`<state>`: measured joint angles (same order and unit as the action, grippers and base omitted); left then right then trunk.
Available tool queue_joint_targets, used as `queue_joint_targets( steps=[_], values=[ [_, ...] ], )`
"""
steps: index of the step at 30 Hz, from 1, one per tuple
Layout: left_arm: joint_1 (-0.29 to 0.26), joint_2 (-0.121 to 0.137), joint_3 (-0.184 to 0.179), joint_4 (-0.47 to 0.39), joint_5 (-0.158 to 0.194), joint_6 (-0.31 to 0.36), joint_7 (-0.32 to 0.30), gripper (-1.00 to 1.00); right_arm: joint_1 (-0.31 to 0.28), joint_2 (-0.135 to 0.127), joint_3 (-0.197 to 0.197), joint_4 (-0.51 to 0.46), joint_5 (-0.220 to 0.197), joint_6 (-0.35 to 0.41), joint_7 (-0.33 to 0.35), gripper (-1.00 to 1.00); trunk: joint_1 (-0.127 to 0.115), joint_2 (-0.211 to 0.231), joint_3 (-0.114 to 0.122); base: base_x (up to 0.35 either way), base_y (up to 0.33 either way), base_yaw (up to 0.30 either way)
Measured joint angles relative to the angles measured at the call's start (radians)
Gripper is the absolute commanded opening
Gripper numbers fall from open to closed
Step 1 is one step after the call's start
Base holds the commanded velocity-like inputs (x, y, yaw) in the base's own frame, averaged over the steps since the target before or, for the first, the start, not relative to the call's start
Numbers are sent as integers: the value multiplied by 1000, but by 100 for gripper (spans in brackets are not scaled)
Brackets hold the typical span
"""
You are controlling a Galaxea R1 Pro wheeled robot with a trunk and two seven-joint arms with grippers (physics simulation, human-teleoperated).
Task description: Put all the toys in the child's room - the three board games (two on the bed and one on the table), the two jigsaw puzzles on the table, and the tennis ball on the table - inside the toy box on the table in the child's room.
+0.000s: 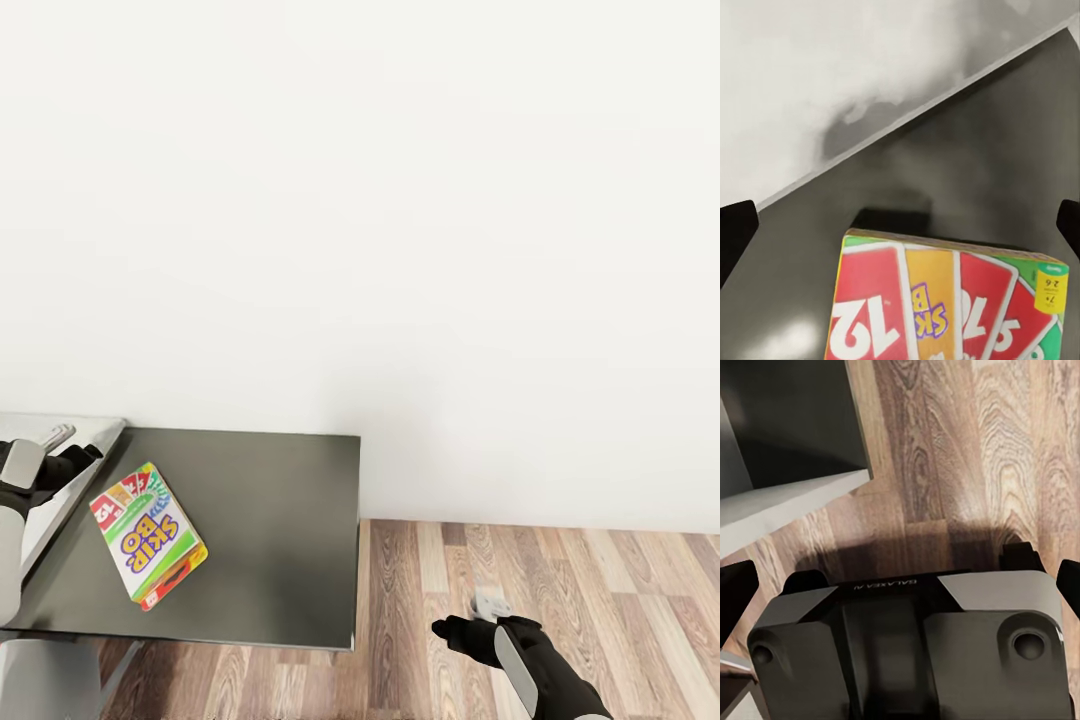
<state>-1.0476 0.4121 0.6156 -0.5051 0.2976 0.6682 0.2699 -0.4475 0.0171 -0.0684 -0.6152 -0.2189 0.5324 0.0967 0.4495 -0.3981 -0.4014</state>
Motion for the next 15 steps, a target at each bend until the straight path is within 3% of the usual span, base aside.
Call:
queue_joint_targets(
  steps=[7,15],
  values=[
    [-1,-14,-5,-2,123,54,1,100,0,0,1,0,0,-1,0,100,0,0,-10,0,0,0],
    [-1,-14,-8,-4,146,71,1,100,0,-1,1,0,0,-2,0,100,0,0,-12,0,0,0]
  ],
)
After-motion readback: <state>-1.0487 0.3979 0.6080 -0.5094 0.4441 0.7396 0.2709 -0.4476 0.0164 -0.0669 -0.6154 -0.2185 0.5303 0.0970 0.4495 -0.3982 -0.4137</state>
